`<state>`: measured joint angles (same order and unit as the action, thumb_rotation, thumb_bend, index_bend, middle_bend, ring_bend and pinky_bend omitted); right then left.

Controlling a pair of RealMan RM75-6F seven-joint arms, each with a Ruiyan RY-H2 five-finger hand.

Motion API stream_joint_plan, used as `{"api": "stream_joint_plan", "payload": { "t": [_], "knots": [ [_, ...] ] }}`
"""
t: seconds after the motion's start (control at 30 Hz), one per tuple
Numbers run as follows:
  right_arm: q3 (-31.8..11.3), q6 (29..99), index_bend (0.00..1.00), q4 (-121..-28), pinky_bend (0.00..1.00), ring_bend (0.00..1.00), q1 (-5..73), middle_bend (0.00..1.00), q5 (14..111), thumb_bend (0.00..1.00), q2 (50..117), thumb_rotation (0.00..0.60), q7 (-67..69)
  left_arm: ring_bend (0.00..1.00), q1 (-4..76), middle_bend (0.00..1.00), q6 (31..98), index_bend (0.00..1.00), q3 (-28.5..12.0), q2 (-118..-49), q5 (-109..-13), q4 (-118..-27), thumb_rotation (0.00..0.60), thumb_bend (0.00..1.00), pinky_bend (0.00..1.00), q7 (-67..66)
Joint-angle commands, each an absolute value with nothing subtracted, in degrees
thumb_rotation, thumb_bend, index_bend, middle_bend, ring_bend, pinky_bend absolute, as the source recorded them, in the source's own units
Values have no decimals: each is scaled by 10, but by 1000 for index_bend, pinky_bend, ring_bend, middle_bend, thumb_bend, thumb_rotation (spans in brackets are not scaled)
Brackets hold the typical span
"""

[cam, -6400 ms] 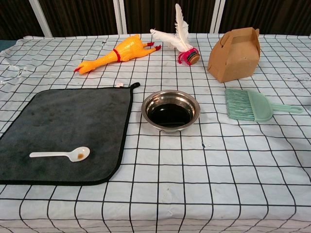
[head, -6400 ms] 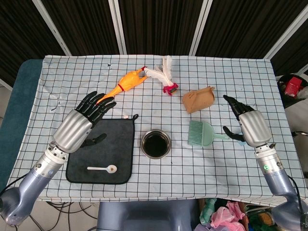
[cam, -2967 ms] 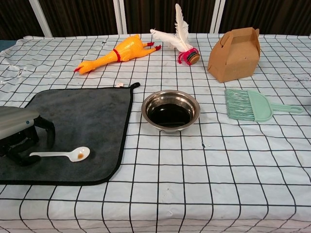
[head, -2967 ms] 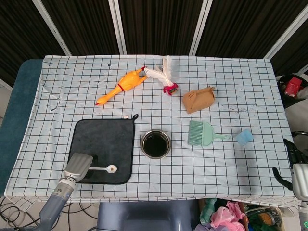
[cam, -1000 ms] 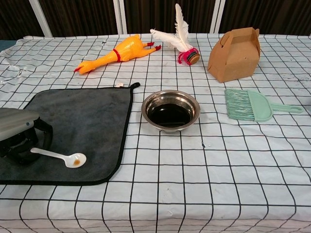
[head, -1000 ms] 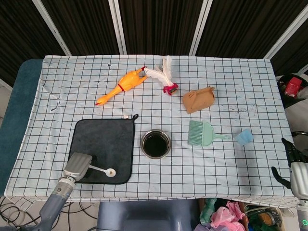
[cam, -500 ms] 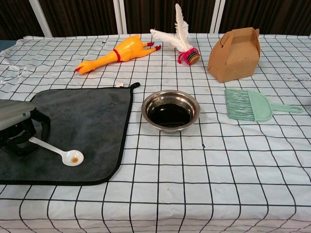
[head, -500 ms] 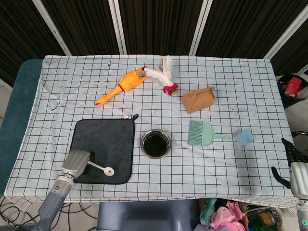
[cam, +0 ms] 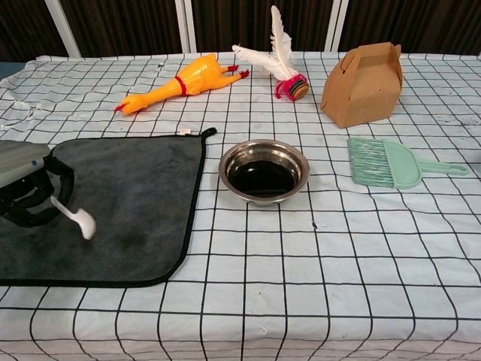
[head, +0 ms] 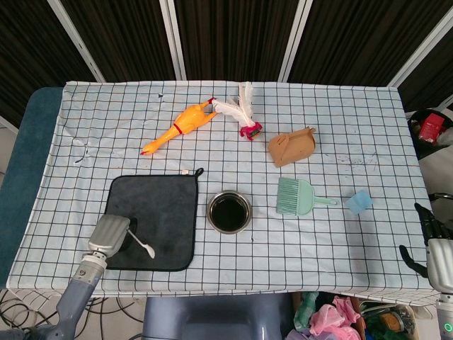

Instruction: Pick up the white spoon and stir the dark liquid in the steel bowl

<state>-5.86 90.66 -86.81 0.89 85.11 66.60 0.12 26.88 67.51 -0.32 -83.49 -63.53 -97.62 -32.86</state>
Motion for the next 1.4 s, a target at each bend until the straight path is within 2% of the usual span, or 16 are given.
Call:
{"api": "stream_joint_plan", "payload": {
  "t": [0.03, 0.4, 0.73, 1.07, 1.23, 1.4],
  "knots": [
    [-59, 907, 0, -868, 370, 248, 9, 116, 851, 250, 666, 600, 1, 866, 267, 875, 680, 595, -9, -831, -646, -975, 600, 439, 871, -314],
    [-59, 907, 0, -868, 370, 248, 9, 116, 852, 250, 666, 600, 2, 865, 275, 874, 692, 595, -36, -799, -645, -1005, 600, 439, 871, -326],
    [-60, 906, 0, -868, 370, 248, 9, 116, 850, 250, 666, 600, 2, 866, 280, 874, 668, 595, -35, -797, -621, -1003, 600, 442, 871, -323],
    [-60, 903, 0, -867, 370, 248, 11, 116, 850, 250, 667, 600, 1, 866, 332, 876, 646, 600, -79, -811, -584, -997, 600, 459, 871, -373],
    [-62, 901, 0, -865, 370, 248, 11, 116, 846, 250, 667, 600, 3, 865, 403, 876, 633, 601, -133, -842, -566, -967, 600, 459, 871, -440],
    [-63, 901, 0, -865, 370, 248, 10, 115, 844, 251, 666, 600, 6, 865, 452, 877, 615, 606, -147, -863, -543, -936, 600, 459, 871, -497]
  ]
}}
